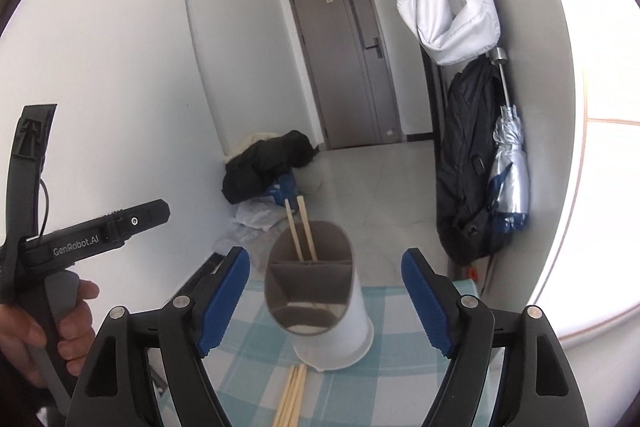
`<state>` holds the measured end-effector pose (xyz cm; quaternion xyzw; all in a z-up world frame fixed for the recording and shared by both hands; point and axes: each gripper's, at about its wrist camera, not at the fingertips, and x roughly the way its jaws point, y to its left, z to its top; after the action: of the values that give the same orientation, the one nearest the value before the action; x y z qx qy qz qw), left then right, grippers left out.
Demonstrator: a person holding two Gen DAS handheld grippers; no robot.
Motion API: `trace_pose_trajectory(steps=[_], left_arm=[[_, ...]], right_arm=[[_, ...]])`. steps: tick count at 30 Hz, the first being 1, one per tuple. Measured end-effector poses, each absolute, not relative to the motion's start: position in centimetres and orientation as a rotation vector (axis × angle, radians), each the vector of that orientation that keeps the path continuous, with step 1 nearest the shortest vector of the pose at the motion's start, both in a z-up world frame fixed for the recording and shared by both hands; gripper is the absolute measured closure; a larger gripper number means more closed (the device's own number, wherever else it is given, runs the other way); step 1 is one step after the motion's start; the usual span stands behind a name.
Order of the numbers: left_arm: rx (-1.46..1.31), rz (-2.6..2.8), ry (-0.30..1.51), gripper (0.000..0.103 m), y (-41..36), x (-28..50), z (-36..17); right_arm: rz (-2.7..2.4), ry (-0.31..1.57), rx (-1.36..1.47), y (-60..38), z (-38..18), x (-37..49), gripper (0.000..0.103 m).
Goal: Organize utensils
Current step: 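Move both open grippers back down toward the chopstick pile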
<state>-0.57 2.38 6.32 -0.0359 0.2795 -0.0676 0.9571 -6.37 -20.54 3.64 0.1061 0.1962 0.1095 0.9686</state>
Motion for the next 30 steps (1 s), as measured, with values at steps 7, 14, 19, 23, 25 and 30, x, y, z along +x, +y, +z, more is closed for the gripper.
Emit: trace_pose_trajectory(steps=[7, 14, 19, 23, 25, 30], left_arm=[[-0.103, -0.129, 0.607, 0.006, 3.0, -1.3, 3.9], [-0.120, -0.099, 0.663, 0.006, 3.2, -1.7, 0.5], [-0.169, -0.100, 0.753, 0.006, 3.6, -0.8, -2.4], [-0.147, -0.108, 0.809, 0.006, 3.8, -0.4, -4.1], [-0.145, -0.103, 0.854, 0.006, 4.1, 0.0, -4.7], [-0.184, -0.086, 0.901, 0.006, 5.6, 1.1, -5.2]], right_arm=[[0.213, 0.446, 0.179, -19.3, 1.2, -7.5, 0.024], [0.215, 0.523, 0.161, -18.4, -1.5, -7.4, 0.024], [0.225, 0.583, 0.145, -17.9, -3.4, -7.0, 0.024], [0.245, 0.650, 0.133, -17.1, -5.0, -6.5, 0.024], [0.254, 0.689, 0.122, -16.7, -5.9, -6.1, 0.024], [0.274, 0.809, 0.093, -15.2, -8.7, -4.7, 0.025]])
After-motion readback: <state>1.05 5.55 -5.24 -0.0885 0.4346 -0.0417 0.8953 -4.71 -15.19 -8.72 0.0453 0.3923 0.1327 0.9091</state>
